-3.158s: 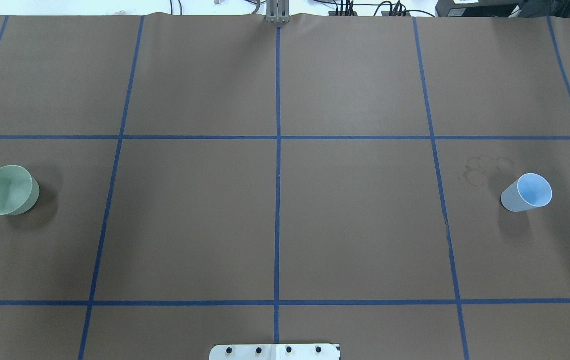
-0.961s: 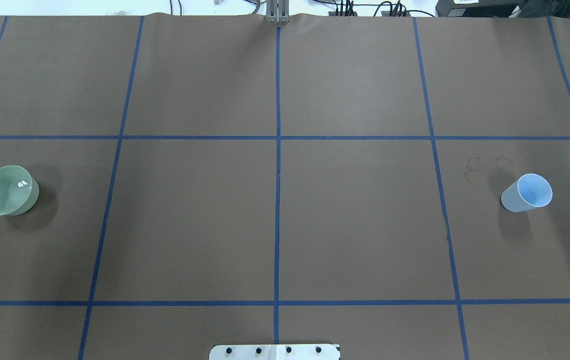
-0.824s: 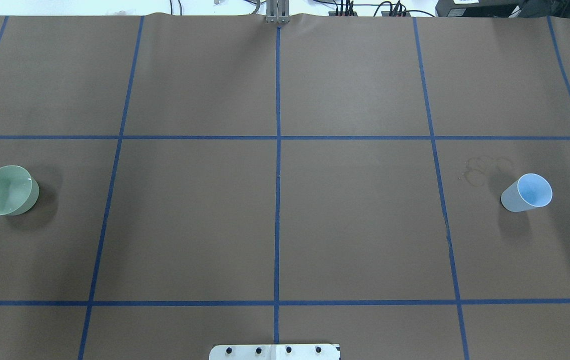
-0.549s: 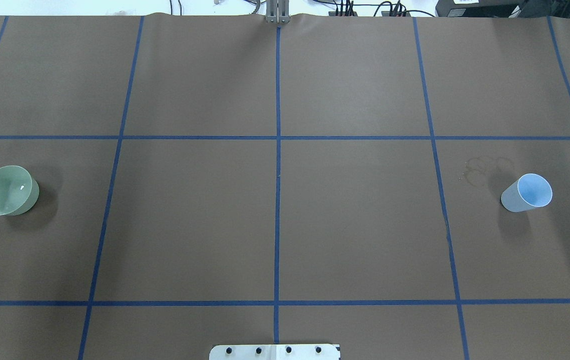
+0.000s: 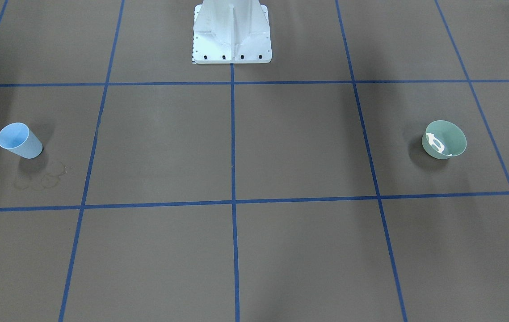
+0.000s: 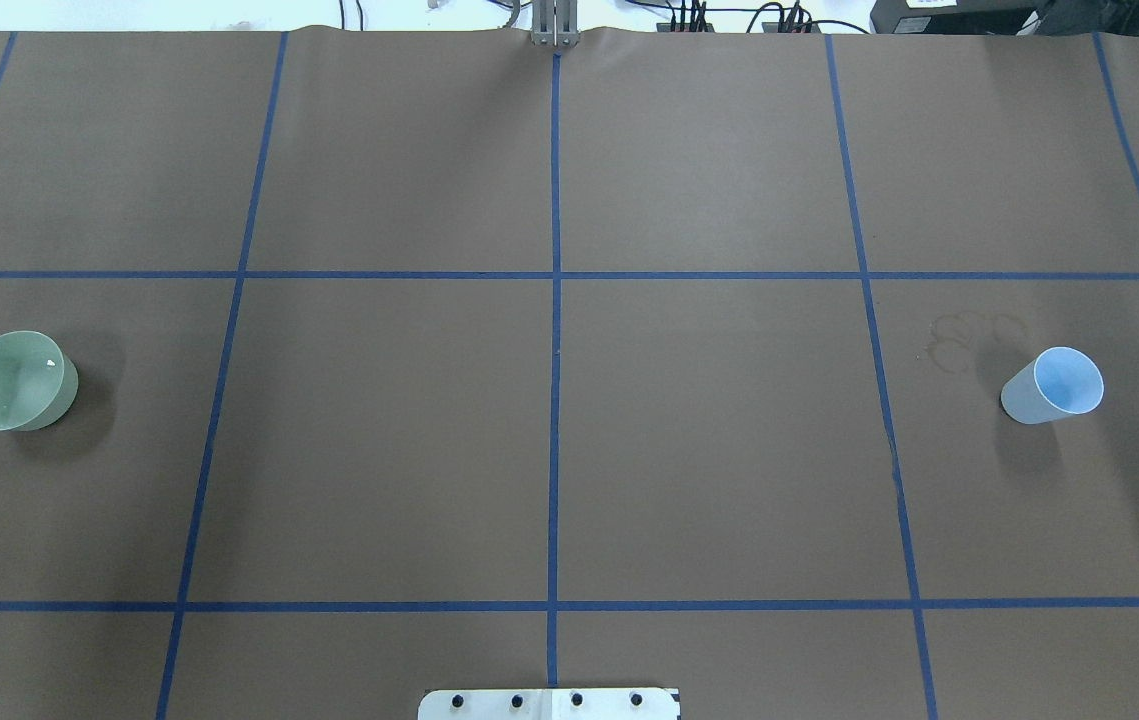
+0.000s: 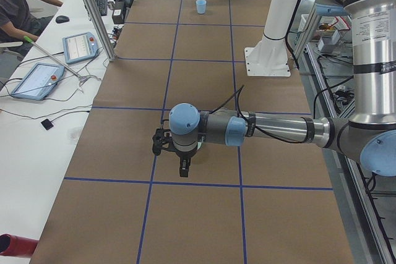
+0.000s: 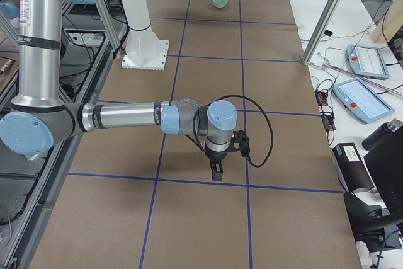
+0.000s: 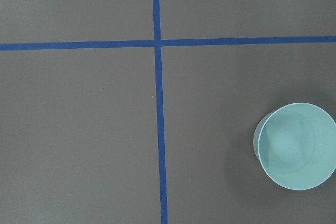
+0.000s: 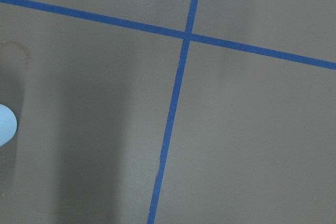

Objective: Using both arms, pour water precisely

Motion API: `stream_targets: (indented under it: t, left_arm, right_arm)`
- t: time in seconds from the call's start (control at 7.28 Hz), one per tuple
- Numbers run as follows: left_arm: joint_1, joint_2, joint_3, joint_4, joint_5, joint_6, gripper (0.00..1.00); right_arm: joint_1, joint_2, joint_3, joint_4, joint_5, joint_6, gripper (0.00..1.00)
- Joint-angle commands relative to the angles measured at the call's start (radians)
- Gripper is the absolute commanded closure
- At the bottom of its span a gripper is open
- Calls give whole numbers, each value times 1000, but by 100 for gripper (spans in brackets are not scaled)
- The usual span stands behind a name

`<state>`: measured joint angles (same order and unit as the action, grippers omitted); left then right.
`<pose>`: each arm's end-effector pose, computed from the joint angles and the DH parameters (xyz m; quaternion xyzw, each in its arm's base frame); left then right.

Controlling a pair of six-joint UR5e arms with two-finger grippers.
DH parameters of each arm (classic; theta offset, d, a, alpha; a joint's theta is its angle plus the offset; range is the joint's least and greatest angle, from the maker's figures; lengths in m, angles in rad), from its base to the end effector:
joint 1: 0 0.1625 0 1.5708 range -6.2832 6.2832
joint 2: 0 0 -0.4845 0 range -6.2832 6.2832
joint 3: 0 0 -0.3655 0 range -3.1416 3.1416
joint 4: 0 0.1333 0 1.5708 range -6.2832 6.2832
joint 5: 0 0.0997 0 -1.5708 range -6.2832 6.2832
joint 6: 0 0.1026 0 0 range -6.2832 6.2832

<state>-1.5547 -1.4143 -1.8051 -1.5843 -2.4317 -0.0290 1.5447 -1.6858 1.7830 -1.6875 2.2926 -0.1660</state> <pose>-0.0491 -0.3951 0.6702 0.0321 0.4177 0.0132 0.9079 0.0549 -0.4079 0.6873 0.0156 -0.3529 -0.0863 0.9316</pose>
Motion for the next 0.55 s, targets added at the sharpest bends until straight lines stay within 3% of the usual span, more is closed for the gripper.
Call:
stream_targets:
  t: [0.0, 0.41]
  left_arm:
    - [1, 5, 3, -2, -1, 6, 0]
    - [1, 6, 4, -2, -1, 6, 0]
  right_arm:
    - [0, 0, -10, -1, 11, 0, 0]
    - [0, 3, -10, 0, 19, 0, 0]
